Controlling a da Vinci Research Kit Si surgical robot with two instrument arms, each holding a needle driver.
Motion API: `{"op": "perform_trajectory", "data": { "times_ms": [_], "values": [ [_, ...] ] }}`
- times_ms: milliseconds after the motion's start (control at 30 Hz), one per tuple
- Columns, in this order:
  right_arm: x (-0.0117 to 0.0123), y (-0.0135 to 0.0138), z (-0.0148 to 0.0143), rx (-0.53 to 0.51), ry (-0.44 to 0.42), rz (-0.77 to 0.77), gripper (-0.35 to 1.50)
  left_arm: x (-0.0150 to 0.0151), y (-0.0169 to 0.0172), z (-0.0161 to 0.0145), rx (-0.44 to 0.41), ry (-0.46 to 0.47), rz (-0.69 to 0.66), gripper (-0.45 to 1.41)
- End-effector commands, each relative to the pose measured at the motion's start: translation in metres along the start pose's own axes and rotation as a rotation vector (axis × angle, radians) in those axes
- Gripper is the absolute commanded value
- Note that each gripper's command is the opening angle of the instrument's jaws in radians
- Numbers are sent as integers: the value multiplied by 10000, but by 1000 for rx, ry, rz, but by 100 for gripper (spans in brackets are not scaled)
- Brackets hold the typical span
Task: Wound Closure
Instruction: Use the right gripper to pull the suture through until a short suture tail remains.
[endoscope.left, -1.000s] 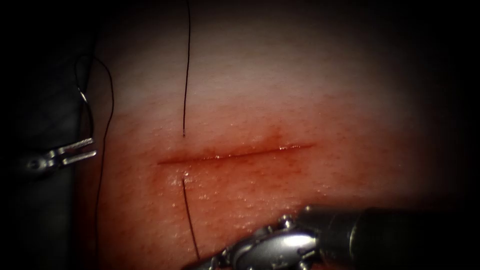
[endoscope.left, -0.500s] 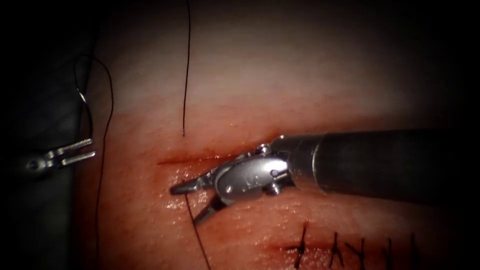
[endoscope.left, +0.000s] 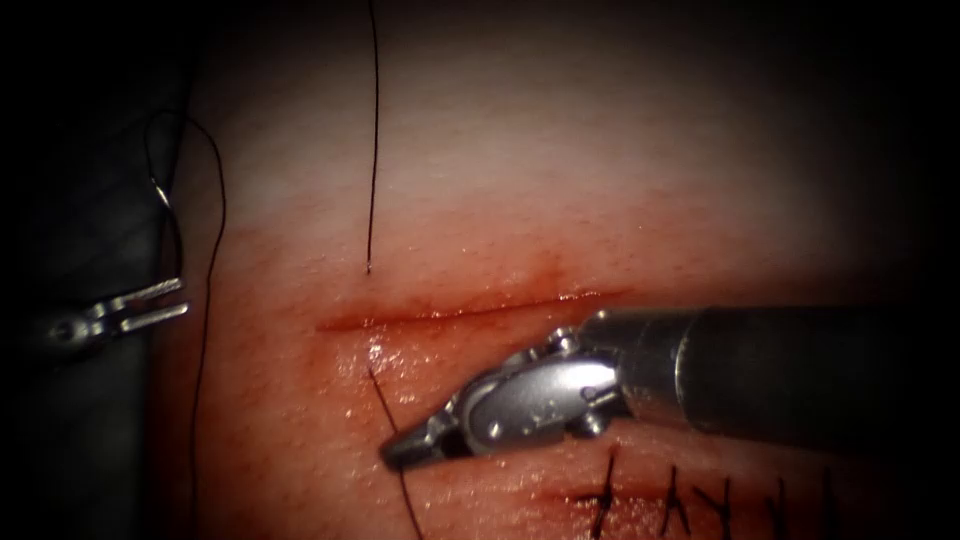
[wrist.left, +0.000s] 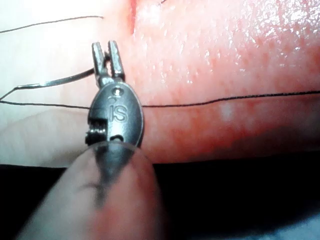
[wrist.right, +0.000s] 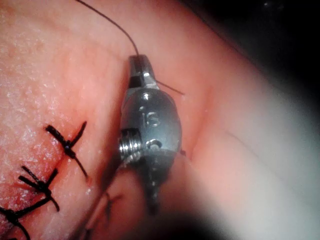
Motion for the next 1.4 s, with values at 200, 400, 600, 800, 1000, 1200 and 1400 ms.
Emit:
{"op": "perform_trajectory", "data": {
  "times_ms": [200,400,600,800,1000,1200,1400],
  "values": [
    [63,-77,23,103,66,-19,-35,-5,1,7,0,1,0,-45],
    [86,-101,49,132,88,-18,20,-5,2,7,1,1,1,-45],
    [13,15,11,-89,36,36,138,-6,1,7,-3,4,-5,-45],
    [-52,48,12,-132,-23,49,136,-6,1,5,-5,5,-5,-45],
    [-65,62,22,-147,-37,58,93,-6,1,5,-4,5,-11,-45],
    [-65,64,23,-140,-41,59,-35,-5,1,4,-5,5,-11,-45],
    [-53,50,18,-95,-45,50,-35,-5,1,4,-5,5,-11,-45]
  ]
}}
